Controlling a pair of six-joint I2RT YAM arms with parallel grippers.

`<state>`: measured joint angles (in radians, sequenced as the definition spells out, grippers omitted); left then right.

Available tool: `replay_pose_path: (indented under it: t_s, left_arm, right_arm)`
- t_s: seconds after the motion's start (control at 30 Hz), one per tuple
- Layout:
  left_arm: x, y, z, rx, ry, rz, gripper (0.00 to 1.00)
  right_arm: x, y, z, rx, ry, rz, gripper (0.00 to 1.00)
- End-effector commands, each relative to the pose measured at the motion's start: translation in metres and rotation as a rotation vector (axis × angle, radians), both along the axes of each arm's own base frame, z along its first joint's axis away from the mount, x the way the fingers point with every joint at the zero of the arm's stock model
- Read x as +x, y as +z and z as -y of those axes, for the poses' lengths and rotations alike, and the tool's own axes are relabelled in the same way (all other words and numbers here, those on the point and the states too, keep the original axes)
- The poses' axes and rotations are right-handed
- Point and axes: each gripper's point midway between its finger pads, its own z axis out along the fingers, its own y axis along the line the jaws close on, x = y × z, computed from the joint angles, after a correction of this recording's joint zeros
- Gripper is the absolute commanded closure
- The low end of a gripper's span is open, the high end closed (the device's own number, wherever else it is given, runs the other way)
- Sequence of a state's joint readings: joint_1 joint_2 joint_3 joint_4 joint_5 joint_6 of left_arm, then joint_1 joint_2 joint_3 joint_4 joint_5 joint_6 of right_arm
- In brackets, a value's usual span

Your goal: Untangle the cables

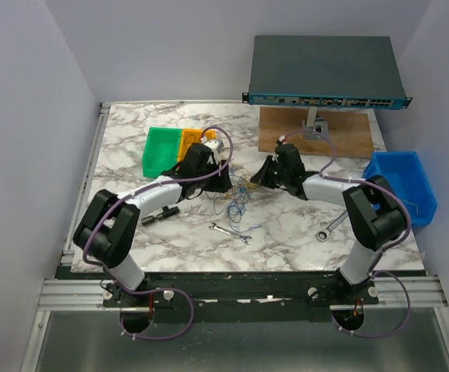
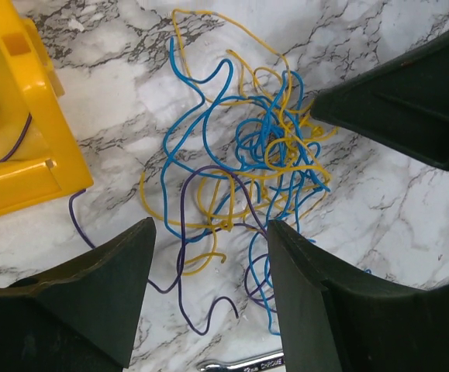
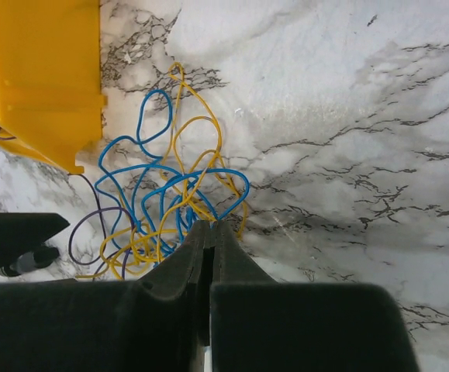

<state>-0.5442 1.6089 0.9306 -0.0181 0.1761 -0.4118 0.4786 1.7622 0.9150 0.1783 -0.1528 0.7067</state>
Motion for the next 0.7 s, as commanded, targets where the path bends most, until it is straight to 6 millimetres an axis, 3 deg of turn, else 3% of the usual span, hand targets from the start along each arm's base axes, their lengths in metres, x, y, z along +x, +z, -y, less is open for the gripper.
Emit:
replay_pose_path:
  t_s: [0.0,0.23,0.5,0.67]
  left_arm:
    - [0.013,0.003,0.006,0.009,0.009,-0.014,0.39]
    - [0.031,-0.007,0.006,0.067,0.057,-0.056,0.4]
    - [0.056,-0.012,0.015,0.112,0.069,-0.077,0.41]
    - [0.054,-0.018,0.019,0.135,0.049,-0.088,0.44]
  right_arm:
    - [-0.004,0.015,0.004,0.005,-0.013,0.047,0.99]
    - [-0.018,0.013,0.004,0.026,0.004,0.028,0.99]
    - [-0.018,0.018,0.006,0.029,0.0,0.041,0.99]
    - [-0.017,0.025,0.007,0.025,-0.009,0.055,0.99]
